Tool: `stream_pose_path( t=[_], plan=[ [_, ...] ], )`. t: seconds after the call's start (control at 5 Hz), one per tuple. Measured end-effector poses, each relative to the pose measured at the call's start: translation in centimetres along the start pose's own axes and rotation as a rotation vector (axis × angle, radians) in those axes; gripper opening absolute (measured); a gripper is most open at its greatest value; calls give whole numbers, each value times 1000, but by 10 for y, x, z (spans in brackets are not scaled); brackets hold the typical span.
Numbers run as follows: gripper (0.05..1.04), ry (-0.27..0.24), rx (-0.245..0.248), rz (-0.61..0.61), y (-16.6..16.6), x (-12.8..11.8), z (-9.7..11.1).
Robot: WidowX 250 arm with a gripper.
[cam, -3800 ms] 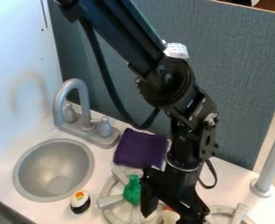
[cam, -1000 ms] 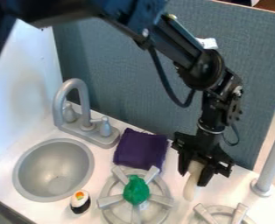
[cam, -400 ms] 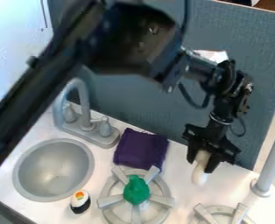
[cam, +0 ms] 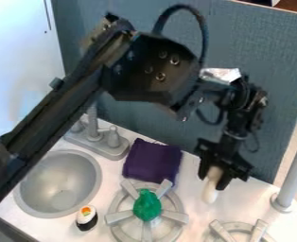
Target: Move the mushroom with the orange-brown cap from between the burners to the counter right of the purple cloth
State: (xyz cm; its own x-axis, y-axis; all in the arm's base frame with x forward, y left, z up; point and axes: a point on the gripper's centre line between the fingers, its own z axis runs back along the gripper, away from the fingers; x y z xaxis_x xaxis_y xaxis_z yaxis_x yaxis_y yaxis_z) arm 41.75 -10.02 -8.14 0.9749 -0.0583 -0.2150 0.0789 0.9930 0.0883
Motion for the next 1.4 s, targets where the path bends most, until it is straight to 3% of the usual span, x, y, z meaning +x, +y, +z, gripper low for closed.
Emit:
stream_pose_path(
  t=[0.2,0.4,0.6,0.8,1.0,1.2,1.4],
  plan=[
    [629,-7,-25,-10,-2,1,-5],
    [797,-11,-39,-19,-4,1,-9],
    [1004,13,-75,-31,-10,-10,-30],
    [1006,-10,-109,-31,-12,-18,-25],
    [1001,-90,-142,0,-4,-32,3],
    [1001,-124,-147,43,16,-62,24],
    [1001,-66,-80,50,33,-100,28]
  ],
)
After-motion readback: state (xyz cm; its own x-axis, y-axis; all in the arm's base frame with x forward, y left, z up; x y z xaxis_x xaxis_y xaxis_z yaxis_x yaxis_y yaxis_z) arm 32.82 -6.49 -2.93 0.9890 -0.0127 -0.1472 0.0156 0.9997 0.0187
